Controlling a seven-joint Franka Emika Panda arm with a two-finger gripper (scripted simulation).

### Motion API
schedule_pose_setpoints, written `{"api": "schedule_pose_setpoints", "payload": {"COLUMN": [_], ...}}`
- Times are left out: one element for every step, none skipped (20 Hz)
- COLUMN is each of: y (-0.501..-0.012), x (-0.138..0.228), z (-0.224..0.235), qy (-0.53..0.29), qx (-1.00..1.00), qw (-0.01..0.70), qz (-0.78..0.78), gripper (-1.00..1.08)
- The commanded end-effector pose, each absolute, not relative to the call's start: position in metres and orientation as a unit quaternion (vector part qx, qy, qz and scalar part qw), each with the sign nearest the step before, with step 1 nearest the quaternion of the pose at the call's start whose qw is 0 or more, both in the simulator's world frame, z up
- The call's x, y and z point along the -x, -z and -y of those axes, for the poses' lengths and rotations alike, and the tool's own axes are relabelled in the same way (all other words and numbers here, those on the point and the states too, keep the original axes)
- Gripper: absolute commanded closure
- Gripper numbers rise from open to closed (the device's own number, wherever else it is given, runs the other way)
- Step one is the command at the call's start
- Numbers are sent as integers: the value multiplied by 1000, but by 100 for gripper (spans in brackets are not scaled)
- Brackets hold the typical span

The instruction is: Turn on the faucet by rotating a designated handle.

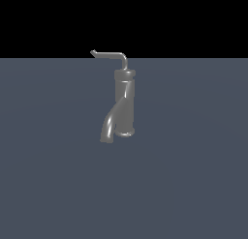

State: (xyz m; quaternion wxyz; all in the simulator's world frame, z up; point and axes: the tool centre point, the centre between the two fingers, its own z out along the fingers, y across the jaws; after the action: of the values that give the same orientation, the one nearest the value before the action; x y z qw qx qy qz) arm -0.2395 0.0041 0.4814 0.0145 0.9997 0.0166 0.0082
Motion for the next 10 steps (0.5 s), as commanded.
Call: {"api": "schedule_pose_setpoints", "payload": {"y": [-481, -481, -481, -481, -481, -481, -481, -480, -480, -480], "x": [235, 233, 231, 228, 225, 222, 219, 215, 211, 207], "z": [-5, -5, -5, -6, -6, -7, -7, -8, -8, -9], "qy": [-8, -8, -8, -7, -7, -7, -6, -6, -5, -4], "qx": [-1000, -1000, -1000, -1000, -1000, -1000, -999, -999, -999, -998], "qw": [11, 9, 7, 5, 3, 1, -2, -5, -7, -10], "qz": [-7, -2, 4, 10, 16, 24, 32, 41, 50, 60], "gripper": [108, 108, 108, 108, 108, 108, 108, 108, 108, 108]}}
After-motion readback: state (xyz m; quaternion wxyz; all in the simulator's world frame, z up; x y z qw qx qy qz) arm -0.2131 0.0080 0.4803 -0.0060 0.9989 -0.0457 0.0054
